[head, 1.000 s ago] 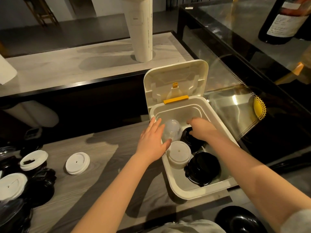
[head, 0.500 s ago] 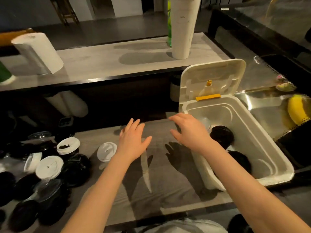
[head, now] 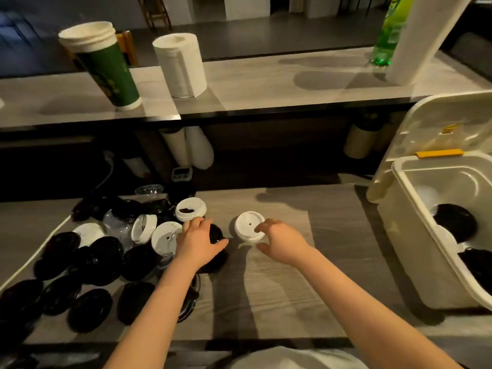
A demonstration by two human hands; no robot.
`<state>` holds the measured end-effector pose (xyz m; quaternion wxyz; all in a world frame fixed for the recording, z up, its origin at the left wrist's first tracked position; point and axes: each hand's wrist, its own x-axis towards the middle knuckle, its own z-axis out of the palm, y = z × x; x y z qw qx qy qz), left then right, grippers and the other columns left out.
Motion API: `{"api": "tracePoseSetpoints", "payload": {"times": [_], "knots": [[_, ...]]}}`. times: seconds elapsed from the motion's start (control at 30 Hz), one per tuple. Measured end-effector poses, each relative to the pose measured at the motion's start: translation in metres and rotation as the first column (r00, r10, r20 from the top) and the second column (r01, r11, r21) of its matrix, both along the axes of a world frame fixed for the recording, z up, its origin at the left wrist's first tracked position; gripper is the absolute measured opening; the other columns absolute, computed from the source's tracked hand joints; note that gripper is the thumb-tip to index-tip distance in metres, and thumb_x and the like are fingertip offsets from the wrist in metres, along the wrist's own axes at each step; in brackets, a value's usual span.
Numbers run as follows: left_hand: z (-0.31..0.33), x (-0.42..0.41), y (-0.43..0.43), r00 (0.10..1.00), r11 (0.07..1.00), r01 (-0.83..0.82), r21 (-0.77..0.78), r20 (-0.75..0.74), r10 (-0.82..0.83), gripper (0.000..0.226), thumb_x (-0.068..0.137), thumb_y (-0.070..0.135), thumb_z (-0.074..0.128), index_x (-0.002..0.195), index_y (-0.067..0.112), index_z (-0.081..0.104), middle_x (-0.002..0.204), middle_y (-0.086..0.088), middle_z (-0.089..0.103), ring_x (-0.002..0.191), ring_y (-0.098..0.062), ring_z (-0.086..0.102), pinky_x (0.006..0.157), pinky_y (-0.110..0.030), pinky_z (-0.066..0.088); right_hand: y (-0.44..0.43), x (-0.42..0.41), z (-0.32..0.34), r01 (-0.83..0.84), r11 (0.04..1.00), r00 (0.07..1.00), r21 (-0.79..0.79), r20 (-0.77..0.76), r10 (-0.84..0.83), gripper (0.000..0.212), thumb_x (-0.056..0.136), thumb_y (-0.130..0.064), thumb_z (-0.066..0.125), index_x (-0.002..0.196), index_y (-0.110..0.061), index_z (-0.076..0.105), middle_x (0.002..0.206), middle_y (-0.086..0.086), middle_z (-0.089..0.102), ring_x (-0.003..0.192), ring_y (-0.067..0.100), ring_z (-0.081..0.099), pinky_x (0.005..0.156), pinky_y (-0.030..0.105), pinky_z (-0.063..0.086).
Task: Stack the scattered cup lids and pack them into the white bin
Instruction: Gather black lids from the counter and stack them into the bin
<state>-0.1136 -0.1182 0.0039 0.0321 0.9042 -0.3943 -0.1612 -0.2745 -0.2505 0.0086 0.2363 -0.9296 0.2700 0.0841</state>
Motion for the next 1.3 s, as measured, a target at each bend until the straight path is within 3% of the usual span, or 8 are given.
{"api": "tracePoseSetpoints", "payload": {"times": [0.1, 0.27, 0.5, 0.7, 0.83, 0.93, 1.03, 1.3], "knots": [[-0.01, 0.025, 0.019, 0.998, 0.989, 0.046, 0.14, -0.044, -0.04, 0.066, 0.078, 0.056, 0.063, 0.131, 0.022, 0.042, 0.134, -0.002, 0.037, 0.127, -0.024, 0.028, 0.104, -0.04, 0.034, 0.018, 0.026, -0.009, 0.009, 1.0, 0.999, 0.027, -0.054, -0.008, 0.05, 0.092, -0.035, 0.054, 0.139, -0.019, 0.043, 0.143, 0.004, 0.042, 0.128, 0.026, 0.044, 0.1, 0.039, 0.044], [-0.032, 0.04, 0.032, 0.993, 0.992, 0.11, 0.057, -0.055, -0.107, 0.021, 0.087, 0.036, 0.06, 0.103, 0.022, 0.057, 0.12, 0.001, 0.045, 0.121, -0.021, 0.034, 0.102, -0.034, 0.032, 0.033, 0.047, -0.021, 0.071, 0.996, 0.996, 0.058, -0.055, -0.067, 0.049, 0.091, -0.035, 0.055, 0.136, -0.019, 0.045, 0.138, 0.005, 0.045, 0.123, 0.026, 0.048, 0.097, 0.039, 0.046], [-0.048, 0.049, 0.038, 0.983, 0.986, 0.165, 0.037, -0.086, -0.162, 0.04, 0.086, 0.042, 0.061, 0.117, 0.02, 0.052, 0.123, -0.001, 0.047, 0.122, -0.021, 0.038, 0.104, -0.036, 0.033, 0.053, 0.059, -0.042, 0.216, 0.93, 0.976, 0.297, -0.043, -0.213, 0.05, 0.086, -0.03, 0.065, 0.13, -0.01, 0.051, 0.125, 0.008, 0.059, 0.113, 0.024, 0.057, 0.093, 0.033, 0.047], [-0.041, 0.048, 0.033, 0.956, 0.949, -0.023, -0.313, -0.284, -0.071, 0.022, 0.086, 0.031, 0.065, 0.099, 0.014, 0.062, 0.095, 0.005, 0.051, 0.091, -0.011, 0.051, 0.078, -0.021, 0.04, 0.067, 0.07, -0.057, 0.34, 0.767, 0.896, 0.545, 0.061, -0.44, 0.03, 0.085, -0.021, 0.069, 0.11, -0.01, 0.055, 0.1, 0.003, 0.064, 0.096, 0.019, 0.06, 0.072, 0.02, 0.043], [-0.031, 0.064, 0.025, 0.972, 0.9, -0.078, -0.429, -0.232, -0.026, 0.022, 0.089, 0.03, 0.061, 0.104, 0.013, 0.062, 0.103, 0.002, 0.056, 0.104, -0.018, 0.051, 0.082, -0.023, 0.039, 0.047, 0.066, -0.049, 0.334, 0.642, 0.778, 0.69, 0.182, -0.601, 0.008, 0.088, -0.011, 0.063, 0.089, -0.016, 0.057, 0.089, 0.005, 0.062, 0.092, 0.025, 0.061, 0.081, 0.036, 0.053], [-0.031, 0.083, 0.015, 0.997, 0.978, -0.02, -0.206, -0.081, 0.004, 0.061, 0.085, 0.044, 0.061, 0.137, 0.017, 0.04, 0.14, -0.003, 0.038, 0.128, -0.025, 0.03, 0.102, -0.033, 0.032, 0.03, 0.062, -0.037, 0.357, 0.6, 0.667, 0.716, 0.254, -0.7, 0.008, 0.092, -0.011, 0.058, 0.095, -0.018, 0.057, 0.098, 0.009, 0.062, 0.097, 0.029, 0.061, 0.086, 0.045, 0.053], [-0.035, 0.09, 0.007, 0.99, 0.996, 0.083, 0.043, -0.119, -0.078, 0.089, 0.077, 0.055, 0.065, 0.147, 0.02, 0.021, 0.152, -0.003, 0.016, 0.137, -0.028, 0.014, 0.111, -0.042, 0.024, 0.015, 0.059, -0.034, 0.424, 0.568, 0.588, 0.706, 0.263, -0.765, 0.019, 0.095, -0.018, 0.053, 0.113, -0.014, 0.055, 0.111, 0.01, 0.061, 0.105, 0.027, 0.059, 0.093, 0.047, 0.05], [-0.044, 0.077, 0.0, 0.977, 0.977, 0.211, 0.03, -0.022, -0.211, 0.07, 0.077, 0.051, 0.067, 0.135, 0.024, 0.039, 0.154, -0.001, 0.009, 0.141, -0.028, 0.003, 0.112, -0.046, 0.015, 0.013, 0.054, -0.036, 0.417, 0.477, 0.508, 0.774, 0.237, -0.828, 0.006, 0.095, -0.019, 0.053, 0.1, -0.02, 0.056, 0.104, 0.007, 0.065, 0.101, 0.026, 0.062, 0.09, 0.046, 0.051]]}}
